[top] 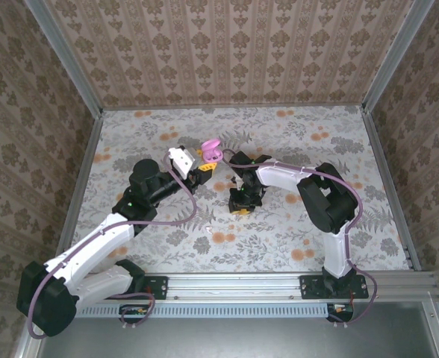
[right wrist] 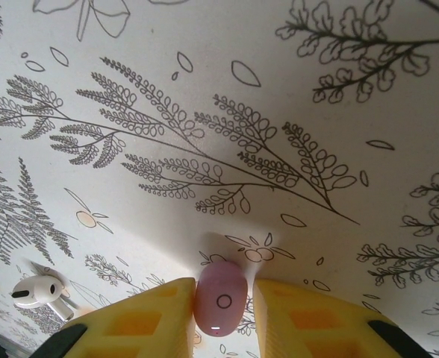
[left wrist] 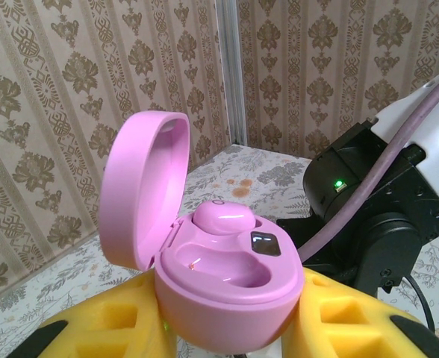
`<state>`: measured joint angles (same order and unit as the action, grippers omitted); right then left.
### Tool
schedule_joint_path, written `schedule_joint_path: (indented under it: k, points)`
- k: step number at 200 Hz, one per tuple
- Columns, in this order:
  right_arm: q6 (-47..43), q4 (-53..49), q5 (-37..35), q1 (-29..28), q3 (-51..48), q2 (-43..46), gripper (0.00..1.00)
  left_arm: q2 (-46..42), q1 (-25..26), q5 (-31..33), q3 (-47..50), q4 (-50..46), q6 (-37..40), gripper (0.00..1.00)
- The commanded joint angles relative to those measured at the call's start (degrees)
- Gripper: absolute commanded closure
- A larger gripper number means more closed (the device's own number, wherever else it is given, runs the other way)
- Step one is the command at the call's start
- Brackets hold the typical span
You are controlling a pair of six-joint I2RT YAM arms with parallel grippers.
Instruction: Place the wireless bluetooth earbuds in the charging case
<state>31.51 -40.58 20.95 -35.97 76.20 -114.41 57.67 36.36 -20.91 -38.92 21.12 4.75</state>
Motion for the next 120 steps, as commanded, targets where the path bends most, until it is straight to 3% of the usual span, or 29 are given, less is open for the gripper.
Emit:
schedule_joint_path:
  k: [1, 120]
  points:
    - [0.1, 5.2, -1.1, -0.9, 1.5, -2.9, 0.72, 0.0, 0.3, 0.3, -2.1, 0.9, 0.4, 0.66]
    - [0.9, 7.6, -1.2, 0.1, -3.3, 4.2, 0.78, 0.0, 0.4, 0.5, -2.0, 0.7, 0.3, 0.66]
